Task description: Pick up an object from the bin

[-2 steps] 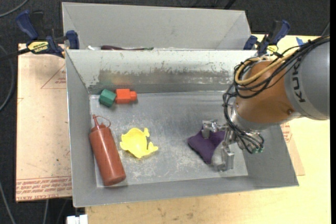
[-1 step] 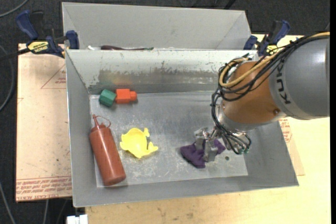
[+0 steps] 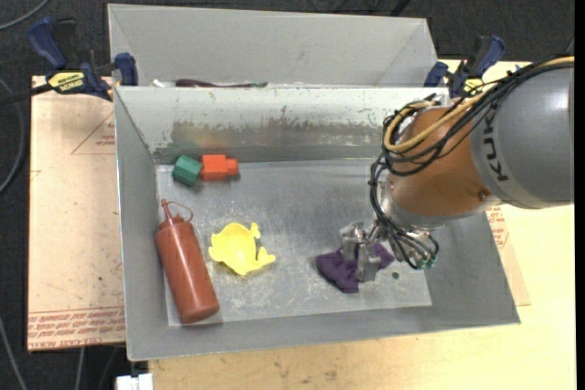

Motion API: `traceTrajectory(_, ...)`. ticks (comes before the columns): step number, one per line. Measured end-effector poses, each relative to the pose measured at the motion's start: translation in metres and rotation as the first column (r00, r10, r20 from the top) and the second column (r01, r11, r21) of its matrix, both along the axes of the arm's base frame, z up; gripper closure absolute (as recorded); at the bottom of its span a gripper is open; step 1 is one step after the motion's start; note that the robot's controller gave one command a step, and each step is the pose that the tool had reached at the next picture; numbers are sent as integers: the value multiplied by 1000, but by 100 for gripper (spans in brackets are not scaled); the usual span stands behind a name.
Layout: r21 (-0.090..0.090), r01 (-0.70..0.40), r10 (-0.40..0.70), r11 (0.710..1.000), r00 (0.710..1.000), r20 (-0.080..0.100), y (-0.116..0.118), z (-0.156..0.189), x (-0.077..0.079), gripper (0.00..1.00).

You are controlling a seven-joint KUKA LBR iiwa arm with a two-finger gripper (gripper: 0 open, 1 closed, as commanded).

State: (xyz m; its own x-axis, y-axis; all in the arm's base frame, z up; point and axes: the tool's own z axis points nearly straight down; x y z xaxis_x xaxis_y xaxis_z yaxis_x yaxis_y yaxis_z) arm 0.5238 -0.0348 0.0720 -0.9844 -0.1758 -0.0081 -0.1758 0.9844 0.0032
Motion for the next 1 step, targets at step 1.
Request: traceTrajectory(1, 0, 5, -5, 1000, 1000, 0, -2, 1, 0, 100)
